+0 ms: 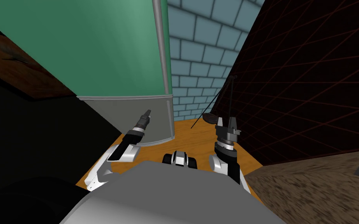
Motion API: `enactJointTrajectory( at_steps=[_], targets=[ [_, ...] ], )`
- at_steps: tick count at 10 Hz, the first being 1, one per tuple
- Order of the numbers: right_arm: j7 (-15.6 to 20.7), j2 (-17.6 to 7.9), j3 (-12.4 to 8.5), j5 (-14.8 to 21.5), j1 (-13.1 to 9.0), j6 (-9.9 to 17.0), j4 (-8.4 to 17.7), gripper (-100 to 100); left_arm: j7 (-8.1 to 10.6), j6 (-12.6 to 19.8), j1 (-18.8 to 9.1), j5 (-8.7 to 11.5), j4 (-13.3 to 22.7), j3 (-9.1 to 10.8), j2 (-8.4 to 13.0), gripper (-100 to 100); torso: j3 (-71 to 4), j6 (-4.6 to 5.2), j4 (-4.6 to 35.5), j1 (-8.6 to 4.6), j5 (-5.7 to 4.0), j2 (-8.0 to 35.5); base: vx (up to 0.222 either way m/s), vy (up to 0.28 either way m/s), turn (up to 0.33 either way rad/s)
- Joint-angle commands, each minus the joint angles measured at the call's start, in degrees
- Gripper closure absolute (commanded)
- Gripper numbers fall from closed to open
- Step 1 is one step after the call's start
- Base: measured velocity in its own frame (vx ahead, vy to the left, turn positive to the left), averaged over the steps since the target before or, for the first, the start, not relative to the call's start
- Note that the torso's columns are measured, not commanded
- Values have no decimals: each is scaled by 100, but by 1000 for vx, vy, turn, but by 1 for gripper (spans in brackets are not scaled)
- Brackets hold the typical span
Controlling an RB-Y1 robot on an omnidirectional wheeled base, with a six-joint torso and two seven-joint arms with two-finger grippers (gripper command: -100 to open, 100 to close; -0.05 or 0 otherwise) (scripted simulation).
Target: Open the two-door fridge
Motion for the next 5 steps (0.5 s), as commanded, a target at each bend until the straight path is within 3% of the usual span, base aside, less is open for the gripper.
enactJointTrajectory(
  at_steps=[1,5],
  targets=[
    [0,0,0,0,0,0,0,0,13,373,14,10,-28,81,208,-100,-1,0,-1,6,2,1,107,-36,-52],
    [0,0,0,0,0,0,0,0,25,967,22,18,-16,210,618,-100,6,0,3,6,1,10,110,-34,-50]
  ],
)
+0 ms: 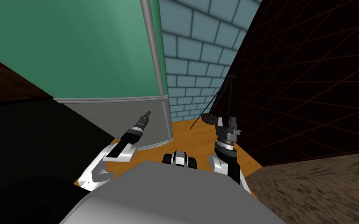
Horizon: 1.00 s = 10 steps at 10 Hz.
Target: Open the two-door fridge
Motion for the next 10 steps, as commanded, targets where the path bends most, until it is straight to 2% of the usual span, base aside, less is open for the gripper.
enactJointTrajectory(
  at_steps=[1,6,10],
  targets=[
    [0,0,0,0,0,0,0,0,2,432,-7,-4,18,78,290,-100,-3,0,-1,4,2,-5,117,-48,-62],
    [0,0,0,0,1,0,0,0,18,1262,12,7,-31,259,910,-100,-5,0,-2,3,2,-8,145,-54,-61],
    [0,0,0,0,0,0,0,0,29,1821,24,15,-331,381,1234,-100,0,12,2,-4,-3,1,113,-46,-38]
  ],
)
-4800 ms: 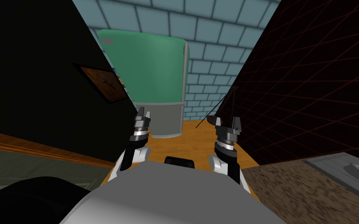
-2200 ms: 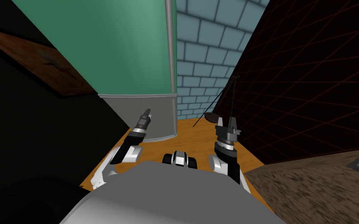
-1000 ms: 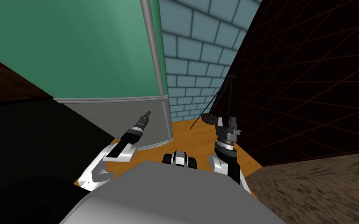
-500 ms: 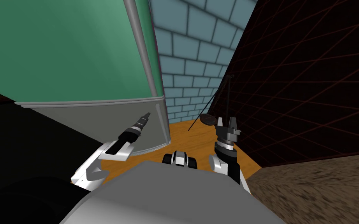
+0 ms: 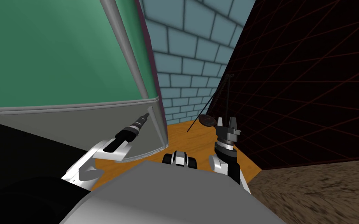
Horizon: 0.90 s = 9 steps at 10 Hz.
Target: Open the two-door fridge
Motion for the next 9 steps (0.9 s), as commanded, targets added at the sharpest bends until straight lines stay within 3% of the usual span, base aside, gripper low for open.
enactJointTrajectory(
  at_steps=[1,6,8,9],
  targets=[
    [0,0,0,0,0,0,0,0,4,315,-1,-1,-301,66,171,-100,-21,20,2,-13,-13,-26,68,-27,-29],
    [0,0,0,0,0,0,0,0,6,475,6,1,-711,102,279,-100,-67,52,11,-65,-54,-77,30,-6,-6],
    [0,0,0,0,-1,0,0,0,-19,529,145,-51,-588,32,188,-100,-52,48,1,-68,-44,-61,-16,11,51],
    [0,0,0,0,-1,0,0,0,-18,542,158,-52,-576,36,184,100,-39,32,-7,-54,-29,-51,-12,7,9]
  ],
)
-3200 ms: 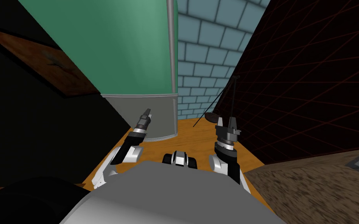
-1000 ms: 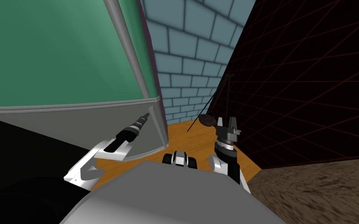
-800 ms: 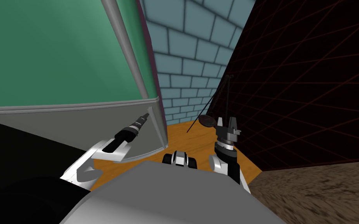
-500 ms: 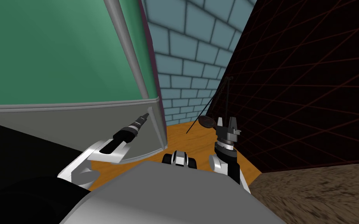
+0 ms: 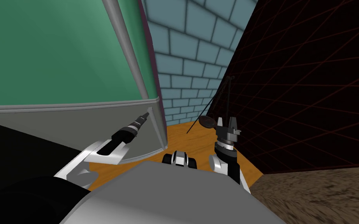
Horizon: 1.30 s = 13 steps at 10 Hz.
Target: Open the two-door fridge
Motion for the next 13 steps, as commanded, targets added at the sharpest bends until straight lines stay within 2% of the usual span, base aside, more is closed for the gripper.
enactJointTrajectory(
  at_steps=[1,2,3,4,6,7,8,9,10,11,12,13],
  targets=[
    [0,0,0,0,0,0,0,0,-195,-110,144,273,21,249,-142,100,12,-24,-7,29,21,10,-165,38,-329],
    [0,0,1,0,-3,0,0,0,-195,-110,144,273,21,249,-142,100,45,-33,3,70,38,64,-213,47,-316],
    [0,0,0,0,-3,1,1,0,-391,-218,289,527,49,496,-284,100,63,-44,15,78,40,83,-328,82,-409],
    [0,-1,0,0,-6,1,1,0,-391,-218,289,547,49,496,-284,100,77,-44,21,79,39,110,-275,69,-275],
    [0,-1,0,0,-5,1,1,0,-755,-432,580,956,106,908,-568,100,36,-42,3,60,32,45,-328,80,-400],
    [0,-1,-1,0,-5,1,1,0,-783,-432,580,1095,106,990,-568,100,47,-46,7,61,33,65,-326,22,-456],
    [0,-1,0,0,-4,2,2,0,-979,-539,726,1310,134,1235,-710,100,37,-42,4,41,28,40,-324,-18,-403],
    [0,0,0,0,-4,1,1,0,-979,-539,726,1369,134,1237,-710,100,32,-46,1,37,25,39,-251,-13,-223],
    [0,-1,-1,0,-2,1,1,0,-1175,-646,871,1589,162,1479,-852,100,22,-47,-3,51,29,18,-261,24,-326],
    [0,-1,-1,0,-3,1,1,0,-1175,-646,871,1643,162,1484,-852,100,27,-43,-2,69,35,32,-237,-1,-310],
    [0,-1,-1,0,-2,1,1,0,-1371,-754,1017,1867,190,1723,-994,100,30,-44,0,60,34,33,-269,-37,-375],
    [0,-1,-1,0,-3,1,1,0,-1371,-754,1017,1917,190,1731,-994,100,41,-44,5,45,29,53,-236,-24,-252]
  ],
)
